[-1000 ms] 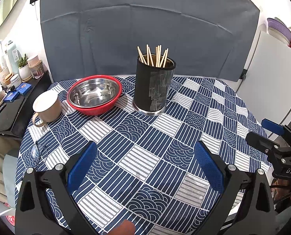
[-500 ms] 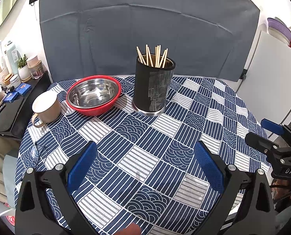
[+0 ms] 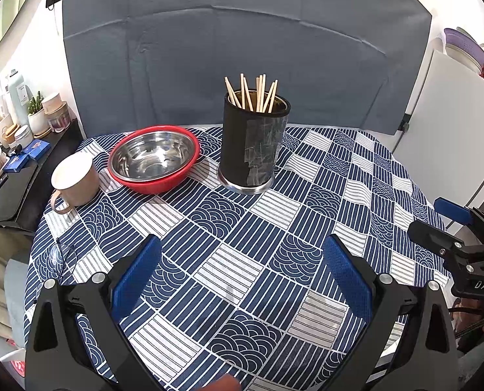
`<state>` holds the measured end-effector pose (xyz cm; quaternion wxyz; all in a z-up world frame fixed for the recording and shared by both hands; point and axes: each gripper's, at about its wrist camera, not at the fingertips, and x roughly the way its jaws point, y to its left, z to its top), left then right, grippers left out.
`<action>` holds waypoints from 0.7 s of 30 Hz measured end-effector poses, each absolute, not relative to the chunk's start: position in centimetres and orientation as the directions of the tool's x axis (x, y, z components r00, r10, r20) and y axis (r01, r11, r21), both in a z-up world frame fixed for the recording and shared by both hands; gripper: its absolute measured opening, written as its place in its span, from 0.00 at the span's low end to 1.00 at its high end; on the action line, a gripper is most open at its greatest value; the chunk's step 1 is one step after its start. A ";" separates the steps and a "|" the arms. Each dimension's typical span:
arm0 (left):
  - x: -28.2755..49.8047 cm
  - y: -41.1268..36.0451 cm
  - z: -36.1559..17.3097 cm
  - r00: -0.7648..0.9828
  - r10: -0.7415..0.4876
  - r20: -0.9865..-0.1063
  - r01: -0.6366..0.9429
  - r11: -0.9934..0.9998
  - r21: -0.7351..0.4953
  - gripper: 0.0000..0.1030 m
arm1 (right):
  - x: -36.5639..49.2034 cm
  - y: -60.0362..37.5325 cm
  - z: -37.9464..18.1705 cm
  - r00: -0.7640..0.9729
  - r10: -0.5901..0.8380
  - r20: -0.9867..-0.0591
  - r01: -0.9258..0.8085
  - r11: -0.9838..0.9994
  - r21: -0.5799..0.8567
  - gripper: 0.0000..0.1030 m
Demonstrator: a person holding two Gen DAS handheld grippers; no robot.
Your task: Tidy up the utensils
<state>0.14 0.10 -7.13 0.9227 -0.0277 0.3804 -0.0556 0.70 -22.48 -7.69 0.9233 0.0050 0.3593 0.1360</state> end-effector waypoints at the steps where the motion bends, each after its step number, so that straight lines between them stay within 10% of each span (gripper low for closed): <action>1: 0.2 0.0 -7.1 0.704 -0.125 -0.699 0.084 0.992 -0.092 0.94 | 0.7 -22.6 -7.7 0.705 0.255 -0.662 -0.247 0.963 0.108 0.92; 21: 0.2 -0.3 -7.2 0.705 -0.135 -0.696 0.095 0.991 -0.096 0.94 | 1.4 -22.6 -7.7 0.700 0.261 -0.665 -0.255 0.961 0.109 0.92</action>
